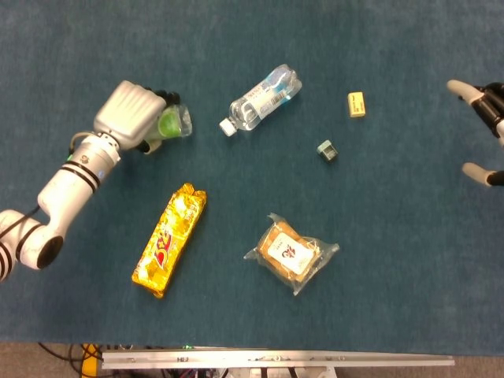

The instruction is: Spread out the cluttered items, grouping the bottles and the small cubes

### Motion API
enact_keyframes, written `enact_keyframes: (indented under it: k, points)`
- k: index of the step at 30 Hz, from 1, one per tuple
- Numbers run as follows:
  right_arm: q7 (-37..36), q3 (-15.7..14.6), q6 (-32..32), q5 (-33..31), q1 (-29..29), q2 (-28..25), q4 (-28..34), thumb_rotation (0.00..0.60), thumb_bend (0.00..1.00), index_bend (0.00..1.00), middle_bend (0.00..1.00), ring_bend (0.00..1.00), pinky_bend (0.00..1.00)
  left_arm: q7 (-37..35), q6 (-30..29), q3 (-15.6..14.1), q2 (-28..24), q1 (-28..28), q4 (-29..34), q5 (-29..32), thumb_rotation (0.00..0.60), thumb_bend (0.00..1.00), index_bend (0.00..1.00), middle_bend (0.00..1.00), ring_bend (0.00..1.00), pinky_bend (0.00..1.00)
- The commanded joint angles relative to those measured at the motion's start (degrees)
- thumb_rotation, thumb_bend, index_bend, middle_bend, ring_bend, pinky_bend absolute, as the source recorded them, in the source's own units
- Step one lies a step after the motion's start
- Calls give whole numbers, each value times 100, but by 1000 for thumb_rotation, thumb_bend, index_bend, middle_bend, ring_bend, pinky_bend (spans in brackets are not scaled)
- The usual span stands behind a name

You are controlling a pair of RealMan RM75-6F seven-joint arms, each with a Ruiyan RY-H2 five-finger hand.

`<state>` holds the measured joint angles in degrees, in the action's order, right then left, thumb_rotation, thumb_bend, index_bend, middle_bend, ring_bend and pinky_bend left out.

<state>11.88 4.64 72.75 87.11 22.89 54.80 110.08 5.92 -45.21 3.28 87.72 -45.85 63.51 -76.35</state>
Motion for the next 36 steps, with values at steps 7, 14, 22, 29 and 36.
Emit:
enact_keyframes:
  k: [7, 14, 22, 29, 36]
  points:
    - [0, 28, -4, 8, -36, -7, 16, 600, 7, 152, 326, 269, 464, -66, 430, 114, -40, -11, -373, 406, 600, 259, 340, 384, 306, 479]
    - [8, 52, -26, 27, -41, 12, 16, 600, 8, 152, 326, 269, 463, 148, 709, 164, -430, 16, 186, 826, 600, 259, 20, 161, 119, 330]
    - [110, 114, -246, -53, 78, 68, -82, 600, 7, 152, 326, 269, 461, 444, 357, 207, -897, 177, 1129, 1073, 600, 259, 0, 131, 101, 293]
    - [532, 379, -900, -355, 618, 307, -364, 600, 8, 152, 326, 269, 435, 464, -432, 289, -1339, 518, 2042, 992, 600, 259, 0, 131, 110, 293]
    - [1362, 595, -1752, -820, 1363, 812, -762, 600, 1, 152, 299, 217, 364, 511, -1131, 178, -1873, 912, 2946, 629, 600, 259, 0, 131, 110, 293]
